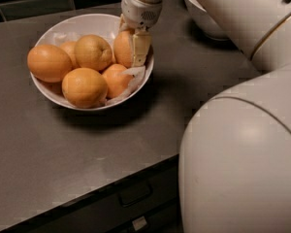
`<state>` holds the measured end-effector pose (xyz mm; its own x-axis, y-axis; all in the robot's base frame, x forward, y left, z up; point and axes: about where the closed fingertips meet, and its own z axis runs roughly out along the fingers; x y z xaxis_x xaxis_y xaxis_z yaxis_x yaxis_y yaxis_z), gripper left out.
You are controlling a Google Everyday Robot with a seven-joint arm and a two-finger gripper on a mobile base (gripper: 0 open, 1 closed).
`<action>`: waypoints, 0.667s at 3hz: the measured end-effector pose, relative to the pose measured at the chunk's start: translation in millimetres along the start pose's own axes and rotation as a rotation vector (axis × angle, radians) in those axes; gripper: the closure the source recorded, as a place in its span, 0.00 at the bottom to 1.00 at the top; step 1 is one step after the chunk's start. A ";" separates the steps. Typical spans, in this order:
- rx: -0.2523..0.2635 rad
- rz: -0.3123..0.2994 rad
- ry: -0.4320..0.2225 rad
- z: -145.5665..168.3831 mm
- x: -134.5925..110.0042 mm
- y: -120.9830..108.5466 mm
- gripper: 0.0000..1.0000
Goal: Pick orange from white bowl
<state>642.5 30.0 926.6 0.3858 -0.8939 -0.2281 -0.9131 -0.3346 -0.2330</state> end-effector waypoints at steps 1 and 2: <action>0.061 -0.015 0.002 -20.4 -10.8 -0.7 1.00; 0.119 -0.035 0.012 -41.8 -23.2 0.7 1.00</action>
Offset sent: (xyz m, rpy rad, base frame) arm -0.0287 0.0095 0.0745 0.0392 -0.1926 0.0060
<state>627.4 38.0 971.2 0.4154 -0.8859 -0.2067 -0.8765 -0.3290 -0.3514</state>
